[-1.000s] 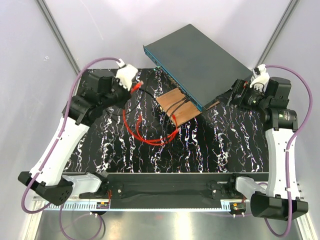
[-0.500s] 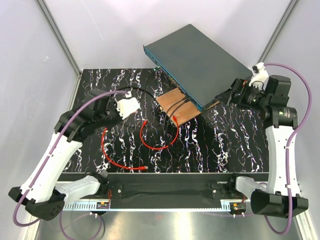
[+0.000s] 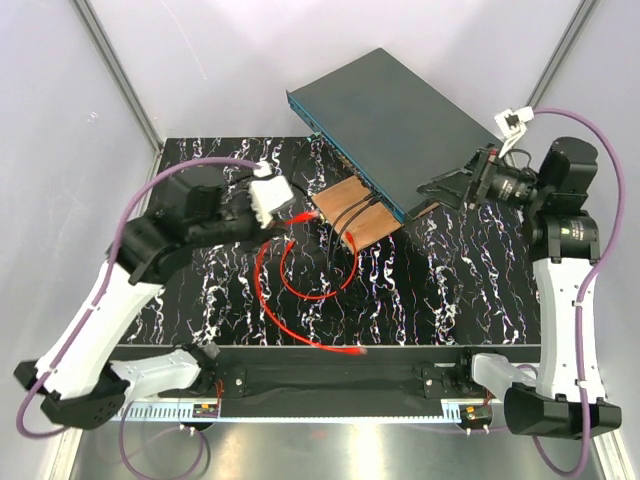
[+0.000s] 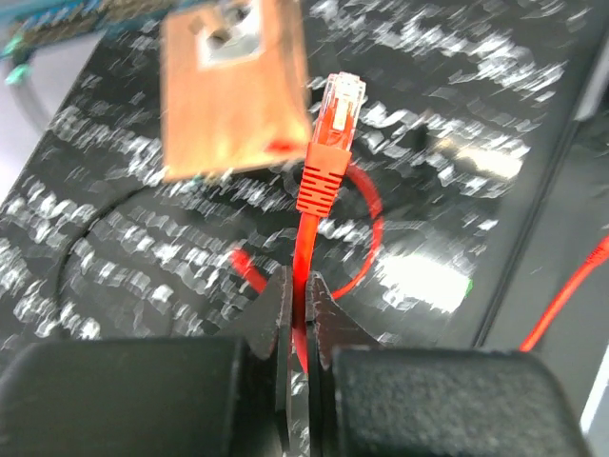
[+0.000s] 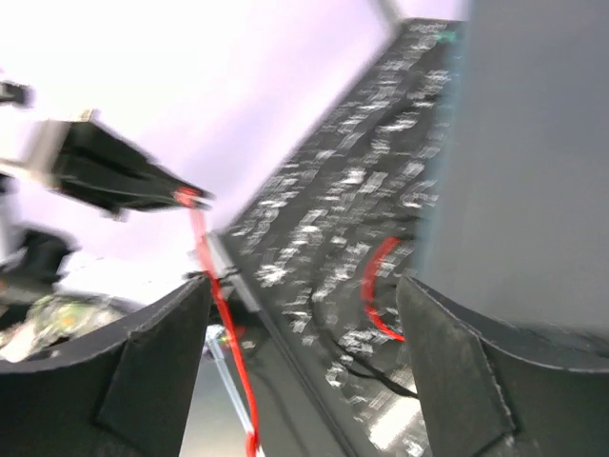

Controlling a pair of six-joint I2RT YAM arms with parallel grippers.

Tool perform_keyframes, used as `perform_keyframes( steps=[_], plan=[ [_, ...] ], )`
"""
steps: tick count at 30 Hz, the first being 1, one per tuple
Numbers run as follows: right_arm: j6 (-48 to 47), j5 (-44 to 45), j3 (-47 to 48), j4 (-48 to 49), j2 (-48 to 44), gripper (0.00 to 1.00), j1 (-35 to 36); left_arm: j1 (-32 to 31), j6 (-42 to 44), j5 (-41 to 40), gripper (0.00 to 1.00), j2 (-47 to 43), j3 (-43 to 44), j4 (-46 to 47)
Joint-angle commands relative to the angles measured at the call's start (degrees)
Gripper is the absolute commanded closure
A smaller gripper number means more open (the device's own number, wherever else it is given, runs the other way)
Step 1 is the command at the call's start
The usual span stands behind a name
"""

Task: Insert the plug into the switch port

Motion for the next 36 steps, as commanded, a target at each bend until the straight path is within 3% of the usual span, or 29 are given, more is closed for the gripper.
perform_keyframes(
  steps=[1,3,6,9,17,31,36],
  plan=[
    [11.32,-4.57,-2.48,12.93,-1.44,0.16,4.6,-4.13,-7.58,-0.46,1.0,3.57,2.34,8.68],
    [12.21,-2.72,-3.55,14.18,-1.53,0.17,10.39,-6.33,-9.16,-2.03,1.0,5.69,4.1,8.77],
    [21.33,-1.3,-8.2,22.0,-1.18,0.19,12.34,-8.88,-10.83,-2.48,1.0,8.24,5.25,10.34],
    [23.9,-0.78,-9.79,24.46,0.05,0.2,14.1,-11.95,-11.8,-6.16,1.0,10.09,5.33,12.81],
    [22.94,1.07,-12.25,24.21,1.37,0.24,18.59,-15.74,-12.95,-10.03,1.0,14.05,7.44,15.45],
    [22.77,1.95,-13.93,23.68,2.43,0.52,21.05,-17.94,-12.51,-9.51,1.0,17.48,10.26,15.8],
    [22.24,2.39,-14.01,23.24,2.34,0.73,20.97,-18.03,-12.16,-8.55,1.0,17.39,10.08,15.54]
  ],
)
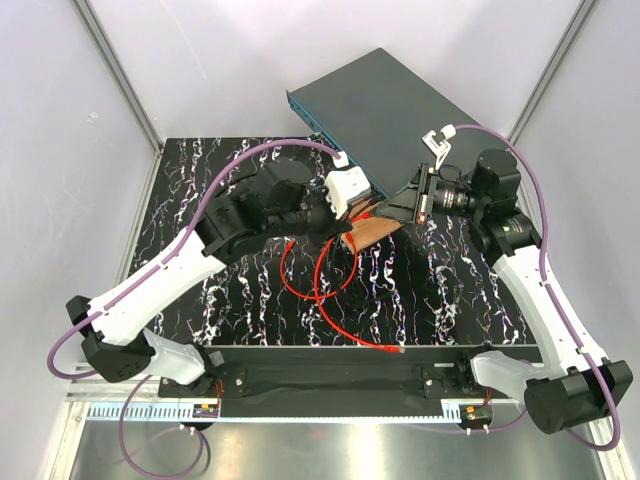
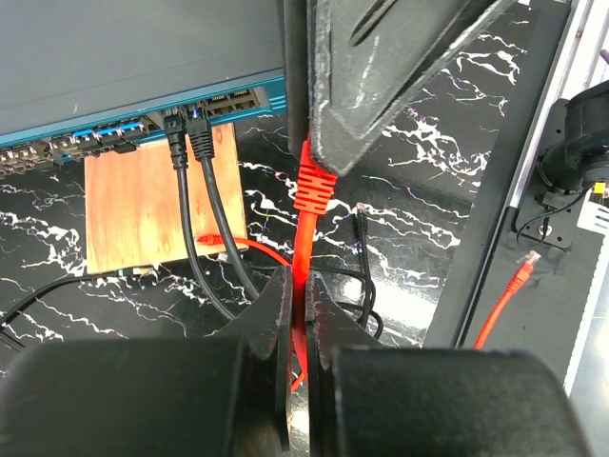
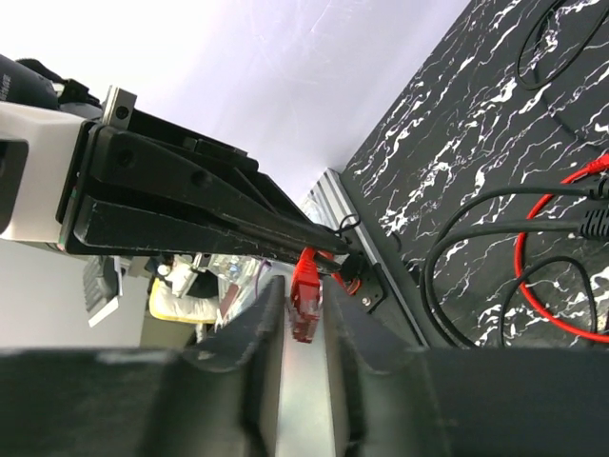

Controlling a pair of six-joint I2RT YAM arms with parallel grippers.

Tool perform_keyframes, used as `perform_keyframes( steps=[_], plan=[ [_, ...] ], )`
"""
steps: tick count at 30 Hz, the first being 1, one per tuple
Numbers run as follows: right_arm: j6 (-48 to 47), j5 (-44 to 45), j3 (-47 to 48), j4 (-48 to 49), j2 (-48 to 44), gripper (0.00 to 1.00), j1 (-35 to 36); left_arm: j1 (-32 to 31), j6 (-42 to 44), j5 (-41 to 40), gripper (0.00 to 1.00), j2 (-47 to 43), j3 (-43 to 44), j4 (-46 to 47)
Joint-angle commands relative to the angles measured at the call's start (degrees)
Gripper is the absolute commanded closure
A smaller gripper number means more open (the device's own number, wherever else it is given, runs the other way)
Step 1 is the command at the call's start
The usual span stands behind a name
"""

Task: Insert the plug into the switch port

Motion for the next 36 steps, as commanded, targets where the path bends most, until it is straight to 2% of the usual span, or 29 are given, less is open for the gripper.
perform_keyframes(
  steps=[1,2,3,4,5,9,27,36],
  plan=[
    [-0.75,1.19,0.74,0.82,-0.37,0.77,0.46,-0.34,0.23,0.96,1.0,-0.38,2.28,3.1],
    [-1.54,1.19,0.74,0.55,-0.29,0.82,0.55,-0.34,0.5,1.57,1.0,-0.38,2.27,3.1],
    [-1.89,1.27,0.65,0.12,-0.55,0.93,0.55,-0.34,0.5,1.75,0.99,-0.73,2.01,3.1],
    [-2.25,1.36,0.74,-0.24,-0.55,0.97,0.55,-0.34,0.59,1.75,0.95,-0.82,2.1,3.01],
    [-2.86,1.45,0.74,-0.68,-0.55,1.0,0.46,-0.34,0.59,1.84,0.84,-1.08,2.01,3.27],
    [-2.08,0.75,0.22,-0.25,-0.64,1.0,0.46,-0.34,0.5,0.79,0.69,-1.79,1.92,5.03],
    [2.67,-1.18,-2.07,3.89,-1.08,1.0,0.55,-1.4,3.31,2.46,0.69,-0.38,0.69,9.6],
    [3.46,-2.06,-2.6,4.42,-1.25,1.0,0.55,-1.57,4.36,0.17,0.69,-0.3,-1.24,10.48]
  ],
)
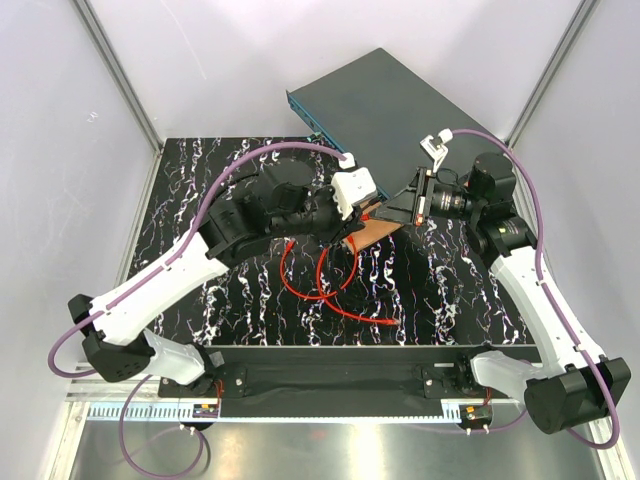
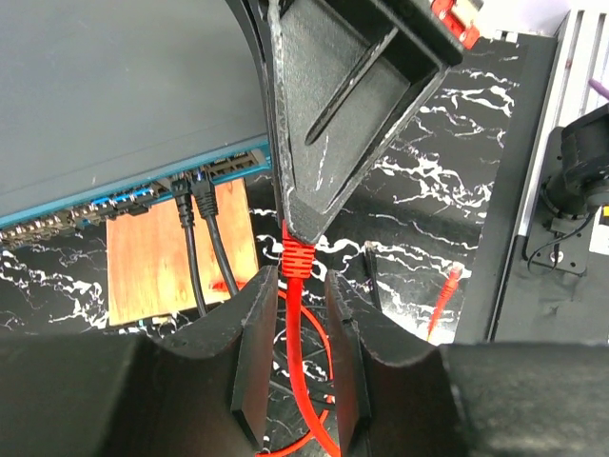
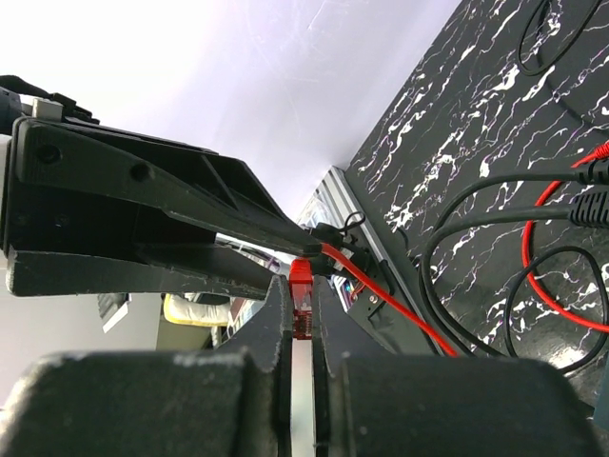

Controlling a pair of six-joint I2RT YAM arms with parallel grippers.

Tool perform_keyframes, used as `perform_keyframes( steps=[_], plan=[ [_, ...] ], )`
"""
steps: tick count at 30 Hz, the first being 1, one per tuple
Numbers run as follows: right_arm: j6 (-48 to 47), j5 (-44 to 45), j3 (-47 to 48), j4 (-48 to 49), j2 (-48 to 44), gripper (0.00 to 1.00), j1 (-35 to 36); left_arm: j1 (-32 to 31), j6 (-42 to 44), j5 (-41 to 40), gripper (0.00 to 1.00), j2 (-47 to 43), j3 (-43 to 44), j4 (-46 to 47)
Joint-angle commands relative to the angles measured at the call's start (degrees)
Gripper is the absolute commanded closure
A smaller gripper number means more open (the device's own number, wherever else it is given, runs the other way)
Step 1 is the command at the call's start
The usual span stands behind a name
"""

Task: Insert the plug into the switch port

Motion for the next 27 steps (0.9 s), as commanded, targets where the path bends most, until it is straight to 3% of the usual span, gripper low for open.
perform_keyframes(
  steps=[1,2,7,11,14,18,27],
  plan=[
    [1.1,-2.37,-0.22,2.65,-1.23,1.0,0.31,-0.24,1.13,-0.37,0.7,-0.21,0.09,3.62],
    [1.1,-2.37,-0.22,2.65,-1.14,1.0,0.31,-0.24,1.22,-0.37,0.72,-0.21,0.09,3.53],
    [0.49,-2.11,-0.3,2.21,-1.14,0.98,0.4,-0.33,0.78,-0.64,1.0,-0.47,0.09,3.97],
    [-3.9,1.31,1.88,-3.75,-1.58,0.51,0.13,-0.33,-0.62,0.42,1.0,-0.56,0.18,3.1],
    [-6.1,4.04,3.65,-6.84,-2.54,0.44,-1.62,-0.33,-2.99,0.77,1.0,-0.73,-0.96,2.04],
    [-5.05,6.32,3.91,-8.51,-4.39,0.15,-4.96,-0.33,-6.77,0.42,1.0,-1.17,-2.98,1.43],
    [-10.67,26.26,5.41,-23.79,-13.0,0.08,-13.66,-0.5,-15.02,-7.12,1.0,2.69,-0.7,-1.3]
  ],
)
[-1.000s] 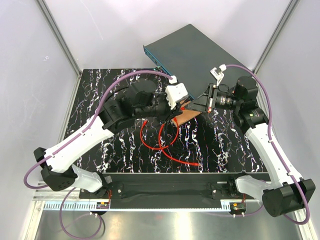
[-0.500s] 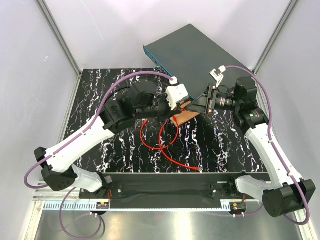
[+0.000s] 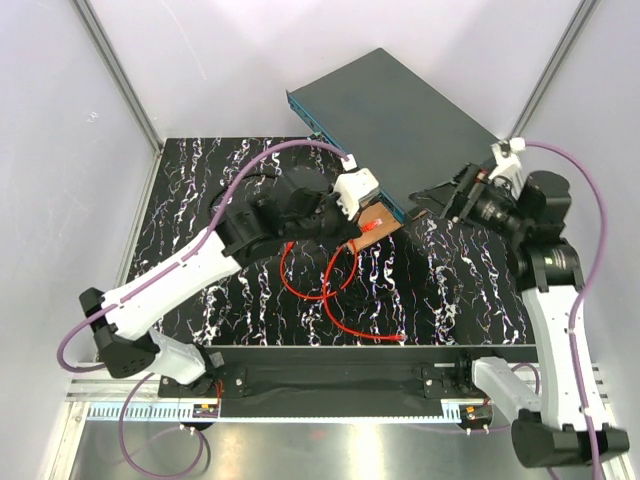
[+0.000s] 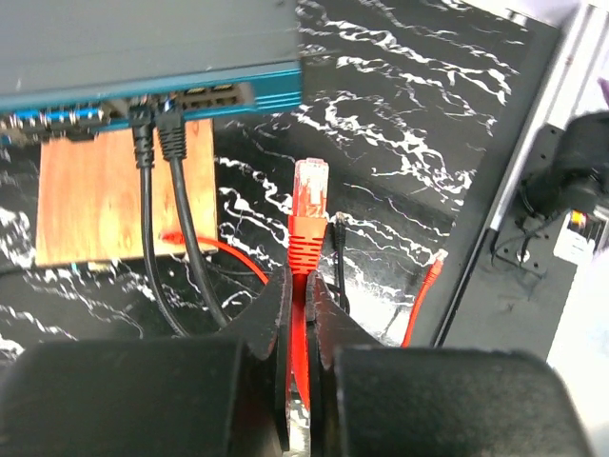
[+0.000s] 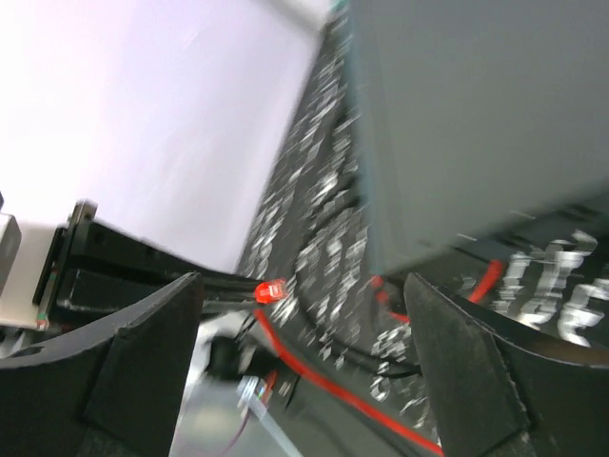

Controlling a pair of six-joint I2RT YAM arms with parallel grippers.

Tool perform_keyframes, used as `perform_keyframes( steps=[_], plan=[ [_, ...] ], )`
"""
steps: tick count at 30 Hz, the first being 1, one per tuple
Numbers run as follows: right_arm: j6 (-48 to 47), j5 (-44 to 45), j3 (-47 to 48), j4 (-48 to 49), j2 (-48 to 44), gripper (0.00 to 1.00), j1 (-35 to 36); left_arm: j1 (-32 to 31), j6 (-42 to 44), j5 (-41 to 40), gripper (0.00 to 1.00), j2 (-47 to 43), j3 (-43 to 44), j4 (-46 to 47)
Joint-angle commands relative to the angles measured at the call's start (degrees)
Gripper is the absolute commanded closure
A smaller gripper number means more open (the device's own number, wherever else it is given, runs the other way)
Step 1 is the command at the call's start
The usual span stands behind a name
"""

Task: Insert the plug into the switch port

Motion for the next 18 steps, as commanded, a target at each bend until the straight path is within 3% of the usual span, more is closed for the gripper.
perform_keyframes(
  steps=[1,5,18],
  plan=[
    [-2.39,14.09,2.2,-8.56,-4.11,0.07,-1.71,-0.42,-5.73,-5.32,1.0,2.47,3.04,0.19],
    [-1.51,19.14,-0.09,-11.4,-5.79,0.02,-2.33,-0.5,-8.45,-7.35,1.0,5.02,4.18,-0.17],
    [-1.07,10.18,-3.17,-0.69,2.91,0.02,-5.93,-0.42,-9.43,-11.83,1.0,9.69,9.9,-1.84]
  ],
)
